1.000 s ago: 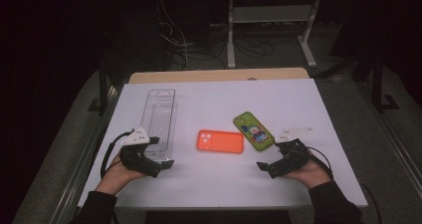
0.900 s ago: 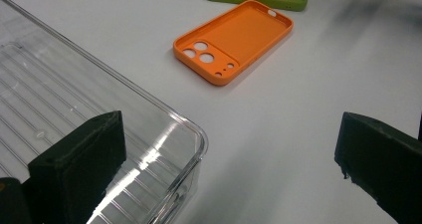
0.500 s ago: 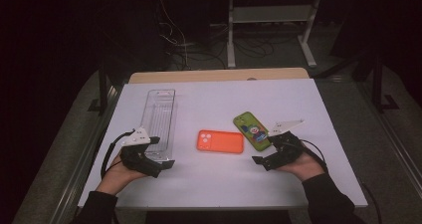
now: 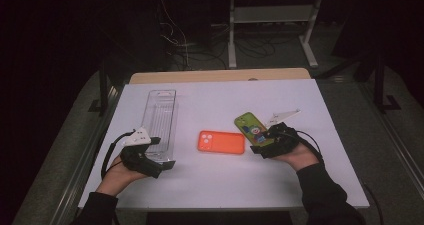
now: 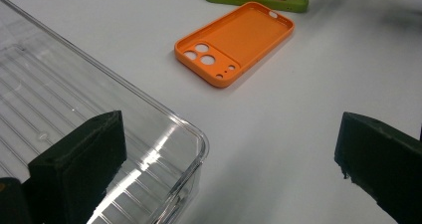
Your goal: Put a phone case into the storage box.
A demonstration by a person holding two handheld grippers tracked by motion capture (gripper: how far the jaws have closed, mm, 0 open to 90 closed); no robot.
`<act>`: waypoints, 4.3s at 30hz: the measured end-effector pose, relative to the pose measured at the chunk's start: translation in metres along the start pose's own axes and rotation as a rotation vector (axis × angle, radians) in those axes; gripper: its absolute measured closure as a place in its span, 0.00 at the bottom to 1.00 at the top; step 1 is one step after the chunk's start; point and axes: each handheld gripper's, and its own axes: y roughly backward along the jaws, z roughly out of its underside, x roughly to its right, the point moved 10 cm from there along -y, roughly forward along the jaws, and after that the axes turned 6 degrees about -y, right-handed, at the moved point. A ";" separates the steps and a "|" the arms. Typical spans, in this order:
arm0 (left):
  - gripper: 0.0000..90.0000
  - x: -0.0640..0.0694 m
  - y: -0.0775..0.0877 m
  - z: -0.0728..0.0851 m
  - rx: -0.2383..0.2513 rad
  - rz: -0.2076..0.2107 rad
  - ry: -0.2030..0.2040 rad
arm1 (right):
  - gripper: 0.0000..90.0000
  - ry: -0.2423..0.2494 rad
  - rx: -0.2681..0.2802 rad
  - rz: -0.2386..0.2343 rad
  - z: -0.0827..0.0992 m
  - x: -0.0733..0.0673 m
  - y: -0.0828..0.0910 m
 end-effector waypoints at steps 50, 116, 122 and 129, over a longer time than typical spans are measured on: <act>0.00 0.002 -0.001 0.001 0.013 0.007 0.018 | 0.98 0.073 -0.159 0.008 -0.060 0.019 -0.083; 0.00 0.003 -0.003 0.003 0.000 0.009 0.016 | 0.74 0.054 -0.084 -0.051 -0.019 -0.005 -0.034; 0.00 0.005 -0.003 0.003 -0.013 0.012 0.014 | 0.49 -0.005 -0.059 -0.017 0.006 -0.006 -0.016; 0.00 0.004 -0.002 0.003 -0.007 0.012 0.015 | 0.27 0.009 -0.013 0.026 0.029 -0.011 -0.006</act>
